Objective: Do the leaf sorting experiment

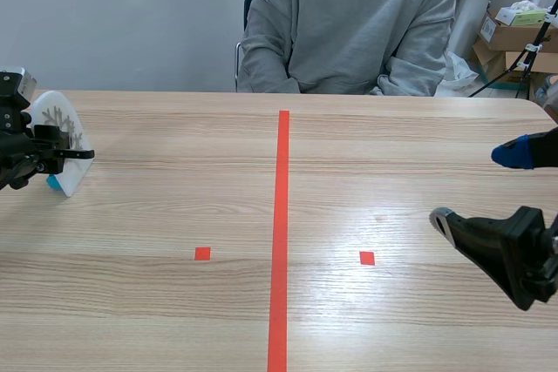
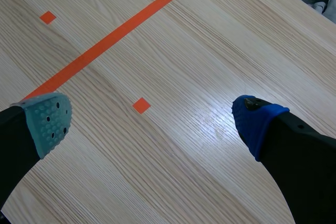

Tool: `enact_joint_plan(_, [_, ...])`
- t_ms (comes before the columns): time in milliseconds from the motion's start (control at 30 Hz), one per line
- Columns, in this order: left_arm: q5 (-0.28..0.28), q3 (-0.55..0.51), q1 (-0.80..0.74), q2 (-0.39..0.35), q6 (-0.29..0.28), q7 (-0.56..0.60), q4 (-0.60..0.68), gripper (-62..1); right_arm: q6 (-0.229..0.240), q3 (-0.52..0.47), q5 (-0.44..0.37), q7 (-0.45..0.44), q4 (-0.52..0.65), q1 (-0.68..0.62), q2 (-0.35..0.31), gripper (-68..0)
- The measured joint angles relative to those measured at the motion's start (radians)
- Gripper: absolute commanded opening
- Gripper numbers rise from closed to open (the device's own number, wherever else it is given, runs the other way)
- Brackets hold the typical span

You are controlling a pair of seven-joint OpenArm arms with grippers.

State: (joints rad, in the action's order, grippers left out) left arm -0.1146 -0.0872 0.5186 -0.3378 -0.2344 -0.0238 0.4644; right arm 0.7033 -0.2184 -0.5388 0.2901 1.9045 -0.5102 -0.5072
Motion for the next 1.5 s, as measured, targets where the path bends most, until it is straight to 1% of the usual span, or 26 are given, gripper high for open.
enact_joint_plan(33, [0.000, 0.000, 0.000, 0.000, 0.000, 0.000, 0.000, -52.9, 0.000, 0.000, 0.000, 0.000, 0.000, 0.000, 0.000, -4.1])
enact_joint_plan(100, [0.000, 0.000, 0.000, 0.000, 0.000, 0.000, 0.000, -47.0, 0.000, 0.000, 0.000, 0.000, 0.000, 0.000, 0.000, -4.1])
enact_joint_plan(267, [0.004, 0.000, -0.006, 0.000, 0.003, -0.011, 0.000, -23.5, 0.000, 0.000, 0.000, 0.000, 0.000, 0.000, 0.000, -4.1])
enact_joint_plan(367, [0.006, 0.000, -0.006, 0.000, 0.003, -0.011, 0.000, -10.6, 0.000, 0.000, 0.000, 0.000, 0.000, 0.000, 0.000, -4.1])
enact_joint_plan(433, [0.006, 0.000, -0.006, 0.000, 0.003, -0.008, 0.000, -3.9, 0.000, 0.000, 0.000, 0.000, 0.000, 0.000, 0.000, -4.1])
enact_joint_plan(500, [0.006, 0.000, -0.006, 0.000, 0.003, -0.008, 0.000, 0.6, 0.000, 0.000, 0.000, 0.000, 0.000, 0.000, 0.000, -4.1])
enact_joint_plan(533, [0.006, 0.000, -0.006, 0.000, 0.003, -0.008, 0.000, 1.4, 0.000, 0.000, 0.000, 0.000, 0.000, 0.000, 0.000, -4.1])
enact_joint_plan(667, [0.006, 0.000, -0.007, -0.001, 0.003, -0.037, 0.029, 1.4, 0.000, 0.000, 0.000, 0.000, 0.000, 0.000, 0.000, -4.1])
enact_joint_plan(733, [0.005, 0.000, -0.019, -0.006, 0.000, -0.066, 0.074, 1.4, 0.000, 0.000, 0.000, 0.000, 0.000, 0.000, 0.000, -4.1])
enact_joint_plan(800, [0.001, 0.000, -0.051, -0.023, -0.002, -0.082, 0.155, 1.4, 0.000, 0.000, 0.000, 0.000, 0.000, 0.000, 0.000, -4.1])
enact_joint_plan(833, [-0.006, -0.001, -0.077, -0.035, -0.002, -0.085, 0.208, 1.4, 0.000, 0.000, 0.000, 0.000, 0.000, 0.000, 0.000, -4.1])
enact_joint_plan(900, [-0.046, -0.007, -0.145, -0.067, -0.002, -0.101, 0.328, 1.4, 0.000, 0.000, 0.000, 0.000, 0.000, 0.000, 0.000, -4.1])
enact_joint_plan(967, [-0.058, -0.029, -0.229, -0.099, -0.003, -0.125, 0.460, 1.4, 0.000, 0.000, 0.000, 0.000, 0.000, 0.000, 0.000, -4.1])
enact_joint_plan(1067, [-0.095, -0.063, -0.389, -0.141, -0.002, -0.156, 0.669, 1.4, 0.000, 0.000, 0.000, 0.000, 0.000, 0.000, 0.000, -4.1])
enact_joint_plan(1100, [-0.097, -0.069, -0.451, -0.151, -0.002, -0.157, 0.741, 1.4, 0.000, 0.000, 0.000, 0.000, 0.000, 0.000, 0.000, -4.1])
enact_joint_plan(1167, [-0.100, -0.076, -0.578, -0.154, -0.003, -0.158, 0.892, 1.4, 0.000, 0.000, 0.000, 0.000, 0.000, 0.000, 0.000, -4.1])
enact_joint_plan(1233, [-0.114, -0.075, -0.702, -0.148, -0.024, -0.159, 1.043, 1.4, 0.000, 0.000, 0.000, 0.000, 0.000, 0.000, 0.000, -4.1])
enact_joint_plan(1267, [-0.130, -0.074, -0.761, -0.147, -0.035, -0.159, 1.118, 1.4, 0.000, 0.000, 0.000, 0.000, 0.000, 0.000, 0.000, -4.1])
enact_joint_plan(1300, [-0.139, -0.072, -0.816, -0.147, -0.037, -0.159, 1.190, 1.4, 0.000, 0.000, 0.000, 0.000, 0.000, 0.000, 0.000, -4.1])
enact_joint_plan(1333, [-0.138, -0.072, -0.867, -0.147, -0.042, -0.160, 1.259, 1.4, 0.000, 0.000, 0.000, 0.000, 0.000, 0.000, 0.000, -4.1])
enact_joint_plan(1400, [-0.137, -0.072, -0.957, -0.147, -0.056, -0.159, 1.376, 1.4, 0.000, 0.000, 0.000, 0.000, 0.000, 0.000, 0.000, -4.1])
enact_joint_plan(1500, [-0.137, -0.072, -1.073, -0.147, -0.054, -0.159, 1.506, 1.4, 0.000, 0.000, 0.000, 0.000, 0.000, 0.000, 0.000, -4.1])
